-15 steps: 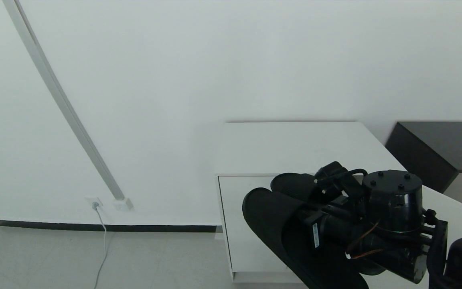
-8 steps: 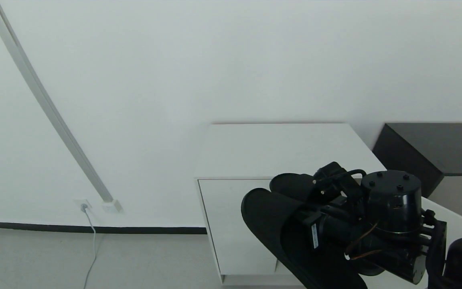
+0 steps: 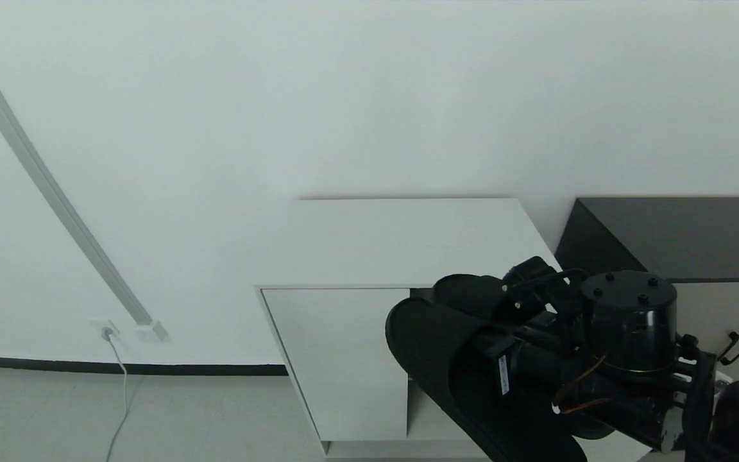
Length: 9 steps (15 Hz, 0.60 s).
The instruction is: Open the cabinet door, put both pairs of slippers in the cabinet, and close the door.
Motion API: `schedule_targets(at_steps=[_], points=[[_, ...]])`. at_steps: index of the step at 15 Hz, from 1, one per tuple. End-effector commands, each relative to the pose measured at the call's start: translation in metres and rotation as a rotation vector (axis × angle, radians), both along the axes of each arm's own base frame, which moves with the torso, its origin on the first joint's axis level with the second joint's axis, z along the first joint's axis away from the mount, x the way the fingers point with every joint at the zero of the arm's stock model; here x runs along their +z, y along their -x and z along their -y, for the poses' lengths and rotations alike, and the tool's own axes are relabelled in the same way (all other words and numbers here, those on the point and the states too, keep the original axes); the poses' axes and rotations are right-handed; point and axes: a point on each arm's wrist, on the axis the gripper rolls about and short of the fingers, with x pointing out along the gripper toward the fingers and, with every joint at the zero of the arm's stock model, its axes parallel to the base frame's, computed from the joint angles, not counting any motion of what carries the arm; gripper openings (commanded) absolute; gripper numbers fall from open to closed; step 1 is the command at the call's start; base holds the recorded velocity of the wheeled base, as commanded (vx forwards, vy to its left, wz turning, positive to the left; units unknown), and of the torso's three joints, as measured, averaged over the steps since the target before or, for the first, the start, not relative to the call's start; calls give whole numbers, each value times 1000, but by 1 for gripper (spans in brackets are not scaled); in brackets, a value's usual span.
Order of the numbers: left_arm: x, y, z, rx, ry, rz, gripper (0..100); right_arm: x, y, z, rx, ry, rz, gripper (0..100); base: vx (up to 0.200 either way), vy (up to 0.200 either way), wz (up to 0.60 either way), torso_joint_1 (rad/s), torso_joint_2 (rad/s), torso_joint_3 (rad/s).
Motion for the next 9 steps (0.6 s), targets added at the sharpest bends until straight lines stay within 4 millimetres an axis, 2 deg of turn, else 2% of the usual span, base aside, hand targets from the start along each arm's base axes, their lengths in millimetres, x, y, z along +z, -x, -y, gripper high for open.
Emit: schedule_targets(at_steps=[1, 3, 9], points=[[0, 0, 0, 2, 1, -1, 0, -1, 1, 1, 1, 3, -1, 0, 0, -200, 0, 2, 2, 2], [0, 0, 0, 2, 1, -1, 0, -2, 1, 1, 1, 6, -2, 0, 0, -200, 0, 2, -2, 9], [0, 0, 0, 2, 5, -1, 0, -3, 1, 1, 1, 8, -4, 0, 0, 0, 0, 0, 0, 0]])
